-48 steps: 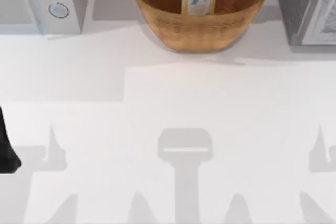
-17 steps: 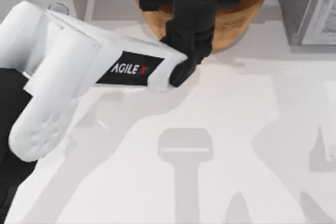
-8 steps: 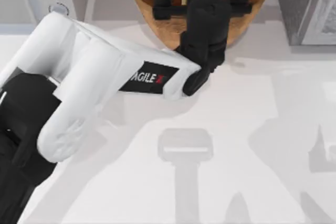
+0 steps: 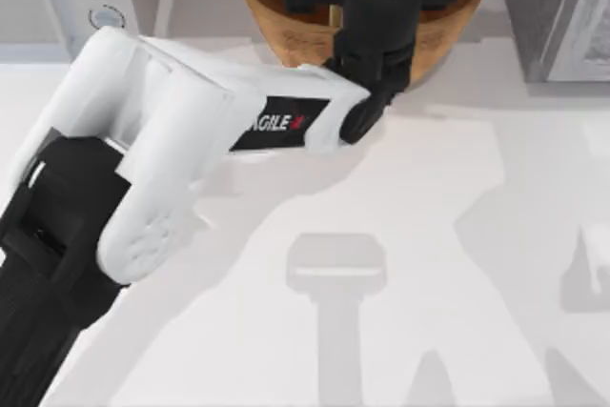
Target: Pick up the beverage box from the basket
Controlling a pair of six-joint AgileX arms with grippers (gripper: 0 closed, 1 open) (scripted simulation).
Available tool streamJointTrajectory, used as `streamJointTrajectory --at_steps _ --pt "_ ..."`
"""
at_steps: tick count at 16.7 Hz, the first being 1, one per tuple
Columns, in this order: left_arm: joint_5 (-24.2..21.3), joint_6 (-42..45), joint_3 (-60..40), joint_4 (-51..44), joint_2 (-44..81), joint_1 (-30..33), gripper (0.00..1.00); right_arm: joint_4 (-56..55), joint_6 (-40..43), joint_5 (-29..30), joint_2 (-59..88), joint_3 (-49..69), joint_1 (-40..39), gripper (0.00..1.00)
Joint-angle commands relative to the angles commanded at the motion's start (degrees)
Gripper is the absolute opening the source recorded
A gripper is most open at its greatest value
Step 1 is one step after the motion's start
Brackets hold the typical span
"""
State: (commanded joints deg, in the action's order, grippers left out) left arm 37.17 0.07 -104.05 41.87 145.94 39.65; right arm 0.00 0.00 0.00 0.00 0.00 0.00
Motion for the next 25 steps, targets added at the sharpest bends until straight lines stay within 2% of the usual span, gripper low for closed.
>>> streamJointTrajectory --at_steps 3,7,20,25 --pt "-0.84 -0.04 -4.15 -1.97 2.21 -0.81 1.00 0.00 0.00 0.00 0.00 0.00 0.00 1.00" --pt "-0.93 -0.04 -4.61 -2.19 2.45 -0.90 1.00 0.00 0.00 0.00 0.00 0.00 0.00 1.00" --pt "-0.93 -0.04 -4.61 -2.19 2.45 -0.90 0.02 0.00 0.00 0.00 0.00 0.00 0.00 1.00" --pt "-0.93 -0.04 -4.61 -2.19 2.45 -0.90 0.00 0.00 0.00 0.00 0.00 0.00 0.00 1.00"
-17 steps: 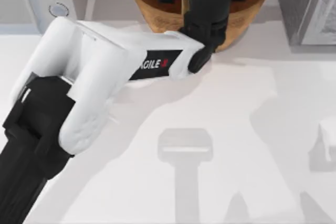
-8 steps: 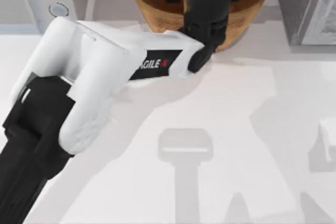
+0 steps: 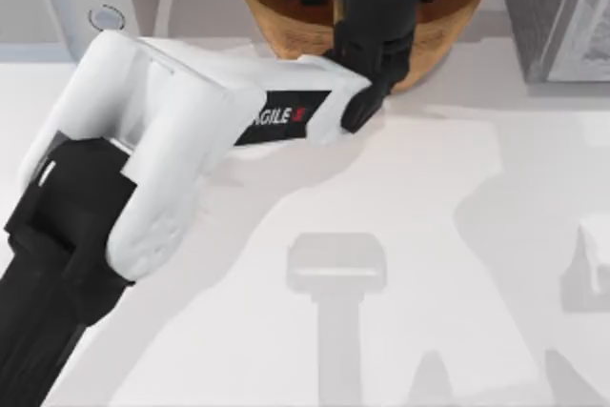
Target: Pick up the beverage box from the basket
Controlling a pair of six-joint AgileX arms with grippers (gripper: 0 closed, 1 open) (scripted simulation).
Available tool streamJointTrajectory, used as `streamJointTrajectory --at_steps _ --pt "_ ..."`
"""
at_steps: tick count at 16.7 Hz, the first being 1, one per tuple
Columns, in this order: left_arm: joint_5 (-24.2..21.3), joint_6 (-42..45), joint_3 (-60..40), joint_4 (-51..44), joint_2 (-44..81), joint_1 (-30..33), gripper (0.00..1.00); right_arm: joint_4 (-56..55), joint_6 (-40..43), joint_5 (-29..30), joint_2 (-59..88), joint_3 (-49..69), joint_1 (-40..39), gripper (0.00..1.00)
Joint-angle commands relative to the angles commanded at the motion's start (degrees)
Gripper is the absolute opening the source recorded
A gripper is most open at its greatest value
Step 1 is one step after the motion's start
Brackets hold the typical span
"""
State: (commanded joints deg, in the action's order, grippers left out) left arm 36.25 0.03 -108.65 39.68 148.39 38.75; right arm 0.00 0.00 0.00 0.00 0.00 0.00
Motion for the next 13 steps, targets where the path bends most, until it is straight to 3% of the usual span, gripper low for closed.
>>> streamJointTrajectory --at_steps 6,13 --pt "-0.01 0.04 -0.38 -0.95 -1.02 0.57 0.00 0.00 0.00 0.00 0.00 0.00 0.00 1.00" --pt "0.04 0.02 -9.54 -14.38 -5.10 0.63 0.00 0.00 0.00 0.00 0.00 0.00 0.00 1.00"
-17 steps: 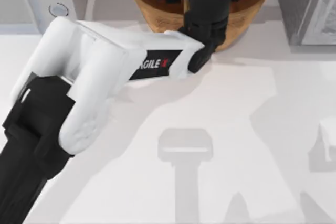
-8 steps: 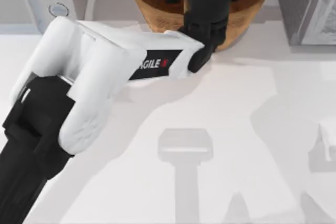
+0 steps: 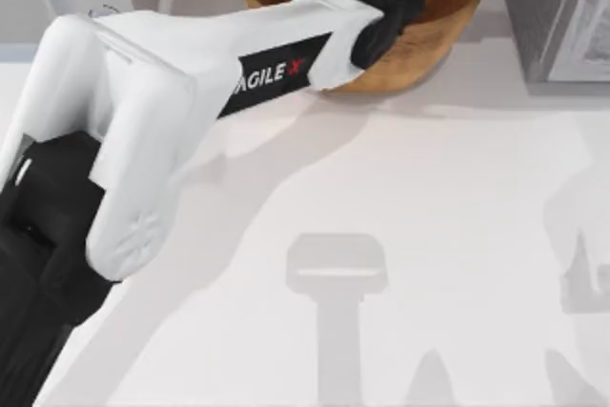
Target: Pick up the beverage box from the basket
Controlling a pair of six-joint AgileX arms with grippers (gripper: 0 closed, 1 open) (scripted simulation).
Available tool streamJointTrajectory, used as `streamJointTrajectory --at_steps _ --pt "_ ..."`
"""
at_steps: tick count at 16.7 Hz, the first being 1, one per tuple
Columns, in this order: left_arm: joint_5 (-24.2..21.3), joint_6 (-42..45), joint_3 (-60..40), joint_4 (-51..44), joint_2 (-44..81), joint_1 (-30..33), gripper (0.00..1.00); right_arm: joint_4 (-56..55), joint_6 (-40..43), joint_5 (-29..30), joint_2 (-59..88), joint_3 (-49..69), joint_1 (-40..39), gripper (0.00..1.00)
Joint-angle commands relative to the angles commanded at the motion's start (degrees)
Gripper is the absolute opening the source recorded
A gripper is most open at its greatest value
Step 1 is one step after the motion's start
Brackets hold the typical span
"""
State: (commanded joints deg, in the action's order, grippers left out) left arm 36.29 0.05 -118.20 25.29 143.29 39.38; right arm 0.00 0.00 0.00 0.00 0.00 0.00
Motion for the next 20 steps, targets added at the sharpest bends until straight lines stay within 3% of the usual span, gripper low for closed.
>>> streamJointTrajectory --at_steps 6,13,16,20 --pt "0.14 0.07 -8.58 -11.82 -3.91 -0.01 0.00 0.00 0.00 0.00 0.00 0.00 0.00 1.00" --pt "0.20 0.17 -9.49 -13.09 -4.16 -0.08 0.00 0.00 0.00 0.00 0.00 0.00 0.00 1.00" --pt "-0.74 0.17 -6.64 -13.42 -7.46 -1.16 0.00 0.00 0.00 0.00 0.00 0.00 0.00 1.00" --pt "-4.06 0.19 4.82 -14.56 -19.77 -4.87 0.00 0.00 0.00 0.00 0.00 0.00 0.00 1.00"
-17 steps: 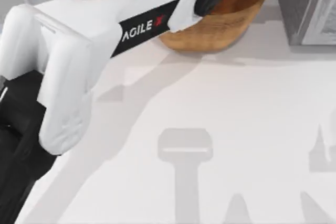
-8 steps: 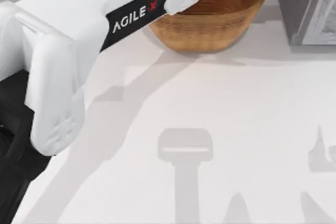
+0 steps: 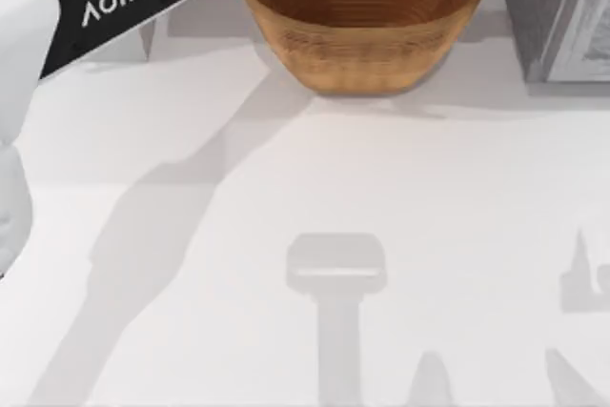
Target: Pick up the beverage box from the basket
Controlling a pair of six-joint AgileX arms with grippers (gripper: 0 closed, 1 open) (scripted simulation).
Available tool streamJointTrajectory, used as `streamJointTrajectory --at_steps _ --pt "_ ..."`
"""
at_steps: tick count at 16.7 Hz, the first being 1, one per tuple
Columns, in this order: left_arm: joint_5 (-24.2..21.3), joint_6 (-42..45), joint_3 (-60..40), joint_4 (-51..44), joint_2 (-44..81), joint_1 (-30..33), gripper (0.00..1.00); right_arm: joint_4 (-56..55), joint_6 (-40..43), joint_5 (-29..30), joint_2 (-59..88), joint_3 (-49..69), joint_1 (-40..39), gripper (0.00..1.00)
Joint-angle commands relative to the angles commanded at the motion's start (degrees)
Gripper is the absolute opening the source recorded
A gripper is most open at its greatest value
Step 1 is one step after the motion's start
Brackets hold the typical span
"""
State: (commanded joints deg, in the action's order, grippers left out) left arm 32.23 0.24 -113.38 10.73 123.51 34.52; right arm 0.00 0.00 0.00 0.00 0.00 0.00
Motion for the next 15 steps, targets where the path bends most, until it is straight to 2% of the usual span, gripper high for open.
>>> streamJointTrajectory --at_steps 4,15 --pt "-5.17 -0.01 19.40 -1.71 -20.93 -5.71 0.00 0.00 0.00 0.00 0.00 0.00 0.00 1.00" --pt "-23.42 -0.18 86.31 -7.78 -95.65 -25.27 0.00 0.00 0.00 0.00 0.00 0.00 0.00 1.00"
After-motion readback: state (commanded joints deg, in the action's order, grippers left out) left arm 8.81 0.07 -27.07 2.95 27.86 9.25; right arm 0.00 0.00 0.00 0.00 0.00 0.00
